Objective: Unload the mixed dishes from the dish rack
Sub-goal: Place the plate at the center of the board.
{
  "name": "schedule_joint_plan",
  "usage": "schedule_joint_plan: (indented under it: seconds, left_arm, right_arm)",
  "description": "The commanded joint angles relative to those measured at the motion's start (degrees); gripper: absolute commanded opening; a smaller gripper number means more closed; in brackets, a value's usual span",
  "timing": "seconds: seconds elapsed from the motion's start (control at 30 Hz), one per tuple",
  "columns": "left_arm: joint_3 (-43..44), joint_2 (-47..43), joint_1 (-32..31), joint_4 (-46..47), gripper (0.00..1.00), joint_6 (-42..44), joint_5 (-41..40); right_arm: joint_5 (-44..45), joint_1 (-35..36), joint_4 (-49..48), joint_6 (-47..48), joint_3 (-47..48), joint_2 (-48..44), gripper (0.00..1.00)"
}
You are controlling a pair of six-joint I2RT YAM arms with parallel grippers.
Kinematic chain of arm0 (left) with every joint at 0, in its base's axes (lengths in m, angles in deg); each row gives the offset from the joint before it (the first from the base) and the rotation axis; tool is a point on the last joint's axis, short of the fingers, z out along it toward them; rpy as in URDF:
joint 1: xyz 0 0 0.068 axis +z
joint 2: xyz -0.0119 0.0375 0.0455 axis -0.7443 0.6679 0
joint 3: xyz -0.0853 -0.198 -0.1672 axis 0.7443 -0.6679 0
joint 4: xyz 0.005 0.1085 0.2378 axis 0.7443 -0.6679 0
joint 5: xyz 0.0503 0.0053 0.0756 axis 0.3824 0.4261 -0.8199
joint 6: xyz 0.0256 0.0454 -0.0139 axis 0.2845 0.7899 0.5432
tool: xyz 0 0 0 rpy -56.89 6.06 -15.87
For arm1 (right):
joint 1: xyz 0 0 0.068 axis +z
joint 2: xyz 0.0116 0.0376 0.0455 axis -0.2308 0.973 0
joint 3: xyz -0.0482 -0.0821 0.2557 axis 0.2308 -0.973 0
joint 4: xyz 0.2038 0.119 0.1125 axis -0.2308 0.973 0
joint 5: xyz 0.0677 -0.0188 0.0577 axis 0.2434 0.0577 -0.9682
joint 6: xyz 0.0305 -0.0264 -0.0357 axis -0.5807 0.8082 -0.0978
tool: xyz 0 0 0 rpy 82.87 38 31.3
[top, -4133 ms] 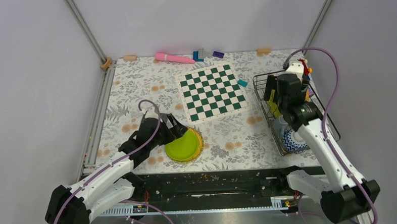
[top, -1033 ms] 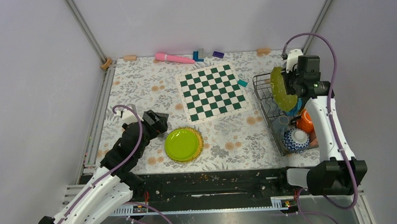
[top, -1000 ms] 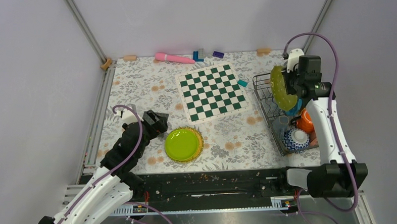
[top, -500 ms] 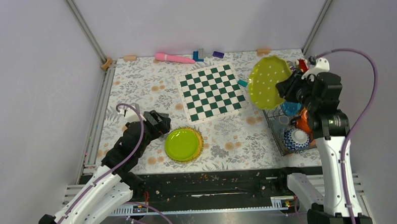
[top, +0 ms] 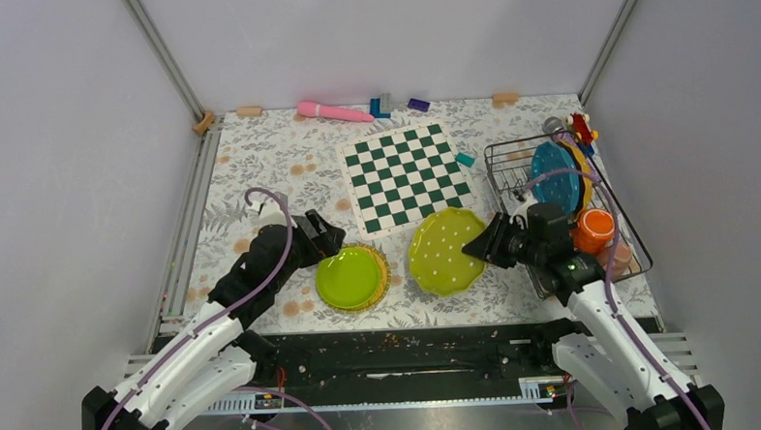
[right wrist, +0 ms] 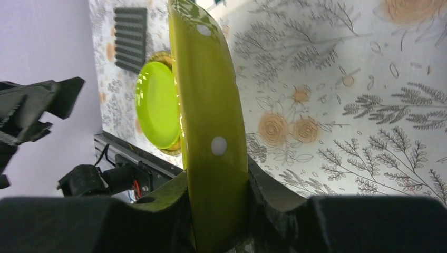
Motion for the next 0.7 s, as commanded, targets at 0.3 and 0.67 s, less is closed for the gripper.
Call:
schedule_joint_plan:
  seconds: [0.3,0.67]
  left_arm:
    - [-0.84,1.25,0.27,2.22,0.99,-1.92,4.88]
    - [-2.2,1.11,0.23,2.04,0.99,-2.39,5.71]
  right_arm:
    - [9.36,6.14,-22.71,-7.95,-13.12,-1.92,0.06]
    - [12.95,7.55,-27.72,-10.45,-18.72,-2.49,0.29]
